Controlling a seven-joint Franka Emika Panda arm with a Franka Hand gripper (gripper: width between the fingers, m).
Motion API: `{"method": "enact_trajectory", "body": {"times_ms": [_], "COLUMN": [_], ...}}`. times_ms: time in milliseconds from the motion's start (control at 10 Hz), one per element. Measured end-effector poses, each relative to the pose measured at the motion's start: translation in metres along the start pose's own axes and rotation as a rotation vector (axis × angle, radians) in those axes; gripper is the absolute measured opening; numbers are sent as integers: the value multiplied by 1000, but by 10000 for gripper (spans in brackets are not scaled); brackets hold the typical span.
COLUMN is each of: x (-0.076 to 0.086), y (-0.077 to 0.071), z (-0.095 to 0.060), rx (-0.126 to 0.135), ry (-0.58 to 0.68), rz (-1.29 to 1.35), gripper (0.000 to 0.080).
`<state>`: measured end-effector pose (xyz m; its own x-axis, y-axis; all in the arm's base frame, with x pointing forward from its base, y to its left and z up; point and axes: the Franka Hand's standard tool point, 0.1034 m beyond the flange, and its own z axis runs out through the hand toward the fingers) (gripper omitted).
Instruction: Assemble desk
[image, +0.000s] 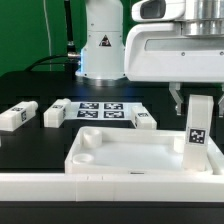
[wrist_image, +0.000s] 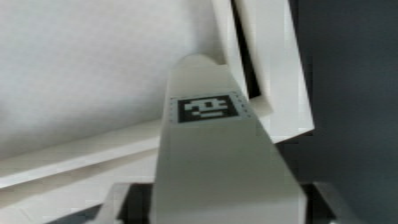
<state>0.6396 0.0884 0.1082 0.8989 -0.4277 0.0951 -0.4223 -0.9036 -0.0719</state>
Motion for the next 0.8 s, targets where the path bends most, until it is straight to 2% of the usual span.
{"method": "enact_trajectory", "body": {"times_ms": [200,300,400,500,600,800], "x": [2,2,1,1,0,-14], "y": [6,5,3,4,2,-3], "z": [0,0,0,0,-1,-17], "rx": [-14,-8,-5,-5,-4,8], "ry": [4,0,-1,-1,1,0], "rz": [67,149,168,161,147,60], "gripper": [300,381,517,517,624,647]}}
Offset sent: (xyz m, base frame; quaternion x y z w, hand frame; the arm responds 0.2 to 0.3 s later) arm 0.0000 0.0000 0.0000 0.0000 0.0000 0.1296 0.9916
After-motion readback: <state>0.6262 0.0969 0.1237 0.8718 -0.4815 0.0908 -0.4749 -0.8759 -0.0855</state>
